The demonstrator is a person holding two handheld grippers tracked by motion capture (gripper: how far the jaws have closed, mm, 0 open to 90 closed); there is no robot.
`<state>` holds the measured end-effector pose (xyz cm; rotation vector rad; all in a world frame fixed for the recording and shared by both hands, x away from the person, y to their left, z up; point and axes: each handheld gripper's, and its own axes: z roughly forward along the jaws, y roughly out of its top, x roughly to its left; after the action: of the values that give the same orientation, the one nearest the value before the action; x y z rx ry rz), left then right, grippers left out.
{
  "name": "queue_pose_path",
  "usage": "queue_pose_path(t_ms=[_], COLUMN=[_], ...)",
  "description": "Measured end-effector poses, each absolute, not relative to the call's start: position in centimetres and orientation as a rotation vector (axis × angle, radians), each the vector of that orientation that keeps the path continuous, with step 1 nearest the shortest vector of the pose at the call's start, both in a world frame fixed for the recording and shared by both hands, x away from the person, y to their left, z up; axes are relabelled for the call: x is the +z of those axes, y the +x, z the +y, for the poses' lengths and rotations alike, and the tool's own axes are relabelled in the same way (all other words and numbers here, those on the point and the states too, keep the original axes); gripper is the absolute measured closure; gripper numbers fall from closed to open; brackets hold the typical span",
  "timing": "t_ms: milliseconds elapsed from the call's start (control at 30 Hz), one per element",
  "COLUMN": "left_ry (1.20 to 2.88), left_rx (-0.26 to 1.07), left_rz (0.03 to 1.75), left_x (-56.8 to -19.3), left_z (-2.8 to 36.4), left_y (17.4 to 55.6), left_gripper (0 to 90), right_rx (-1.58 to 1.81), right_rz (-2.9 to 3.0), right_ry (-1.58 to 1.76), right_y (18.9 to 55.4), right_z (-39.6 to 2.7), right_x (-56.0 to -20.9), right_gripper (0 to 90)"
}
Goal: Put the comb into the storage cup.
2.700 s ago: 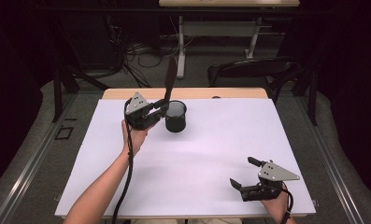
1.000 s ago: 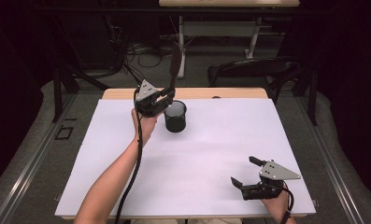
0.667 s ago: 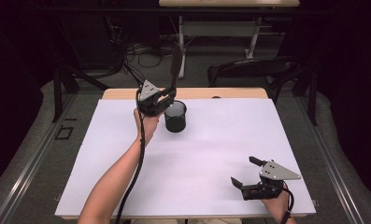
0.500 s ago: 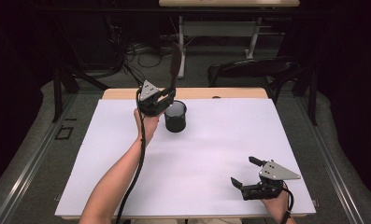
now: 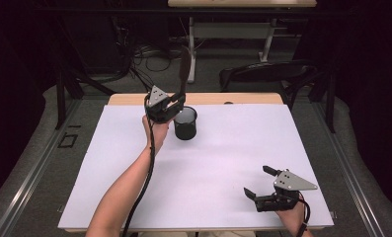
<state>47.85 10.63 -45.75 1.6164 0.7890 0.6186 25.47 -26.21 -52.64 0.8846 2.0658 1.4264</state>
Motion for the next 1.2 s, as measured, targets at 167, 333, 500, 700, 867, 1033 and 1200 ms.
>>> queue_pose_path(t_ms=[167,333,500,700,867,1033,1200], left_ry=[1.62,1.618,1.614,1.621,1.625,1.625,1.626], left_rx=[0.617,0.61,0.598,0.593,0.593,0.589,0.59], left_rz=[0.795,0.8,0.81,0.816,0.819,0.821,0.823], left_x=[-46.0,-46.3,-46.9,-47.3,-47.5,-47.7,-48.1], left_z=[10.6,10.6,10.4,10.3,10.2,10.1,10.0], left_y=[48.0,48.0,48.2,48.3,48.4,48.4,48.5], left_gripper=[72.5,72.5,72.5,72.5,72.5,72.5,72.5], right_rx=[1.419,1.421,1.423,1.422,1.422,1.424,1.424], right_rz=[2.072,2.073,2.072,2.074,2.074,2.074,2.074], right_ry=[0.883,0.884,0.883,0.884,0.883,0.883,0.883], right_y=[25.5,25.5,25.5,25.5,25.5,25.5,25.5], right_z=[-26.3,-26.2,-26.3,-26.3,-26.3,-26.3,-26.3], right_x=[-52.6,-52.6,-52.6,-52.6,-52.6,-52.6,-52.6], right_gripper=[1.5,1.5,1.5,1.4,1.4,1.4,1.4])
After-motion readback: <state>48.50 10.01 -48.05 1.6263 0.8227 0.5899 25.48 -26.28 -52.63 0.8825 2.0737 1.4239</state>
